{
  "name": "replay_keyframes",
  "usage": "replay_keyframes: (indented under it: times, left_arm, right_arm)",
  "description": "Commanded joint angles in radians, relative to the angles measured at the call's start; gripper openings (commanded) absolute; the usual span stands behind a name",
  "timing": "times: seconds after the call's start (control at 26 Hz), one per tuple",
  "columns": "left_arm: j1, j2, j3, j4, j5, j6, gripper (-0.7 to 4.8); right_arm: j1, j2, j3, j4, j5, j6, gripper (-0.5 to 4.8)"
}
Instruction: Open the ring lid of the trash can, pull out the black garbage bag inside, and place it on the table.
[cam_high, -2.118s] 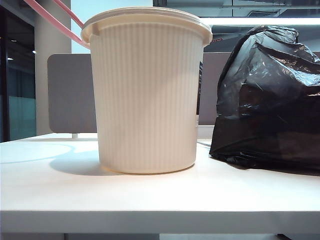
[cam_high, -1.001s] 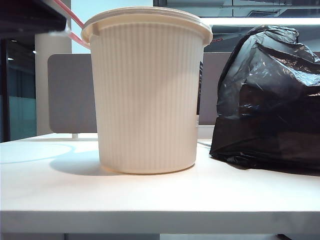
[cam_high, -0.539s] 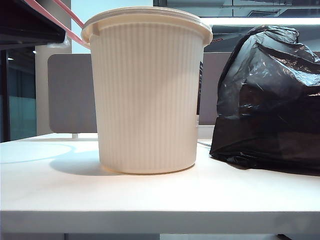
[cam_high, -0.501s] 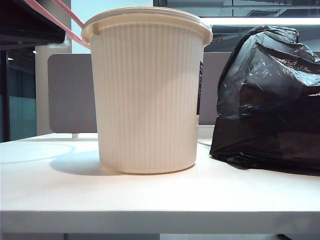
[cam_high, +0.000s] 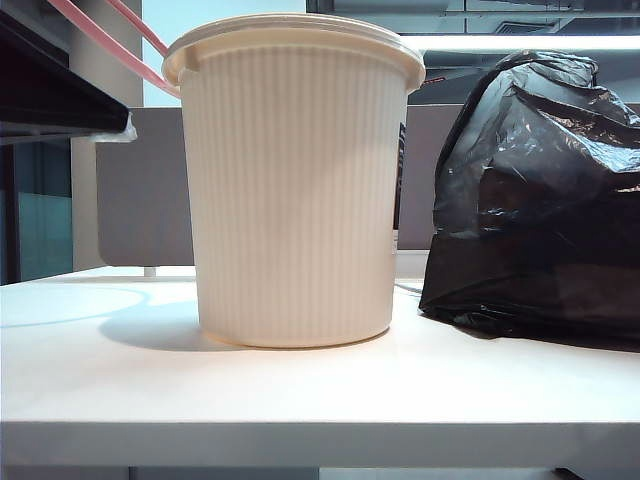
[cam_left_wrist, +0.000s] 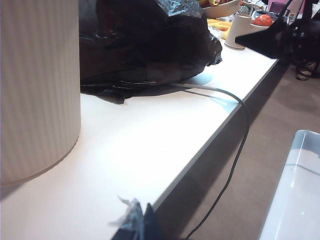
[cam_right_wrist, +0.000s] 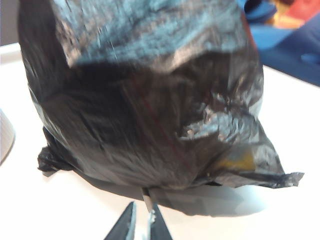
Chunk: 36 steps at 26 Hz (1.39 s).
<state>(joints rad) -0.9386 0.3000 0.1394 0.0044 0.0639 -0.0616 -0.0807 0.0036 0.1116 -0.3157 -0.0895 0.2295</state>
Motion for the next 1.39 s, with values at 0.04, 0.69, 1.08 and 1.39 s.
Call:
replay_keyframes:
  times: [0.04,0.69,1.08,1.39]
  left_arm:
    - [0.000,0.000,-0.008,0.013,0.000,-0.002,-0.06]
    - [0.000,-0.001,-0.050,0.012,0.005,-0.003,-0.06]
    - [0.000,0.000,-0.061,0.008,0.012,-0.003,-0.06]
    - [0.000,0.000,-0.080,-0.005,0.031,-0.006,-0.06]
  right_arm:
    - [0.002,0.000,-0.006,0.011,0.005,-0.003,0.40]
    - [0.001,0.000,-0.063,0.021,0.006,-0.019,0.40]
    - [0.001,0.000,-0.064,0.018,0.014,-0.024,0.40]
    - [0.001,0.000,-0.063,0.014,0.021,-0.024,0.40]
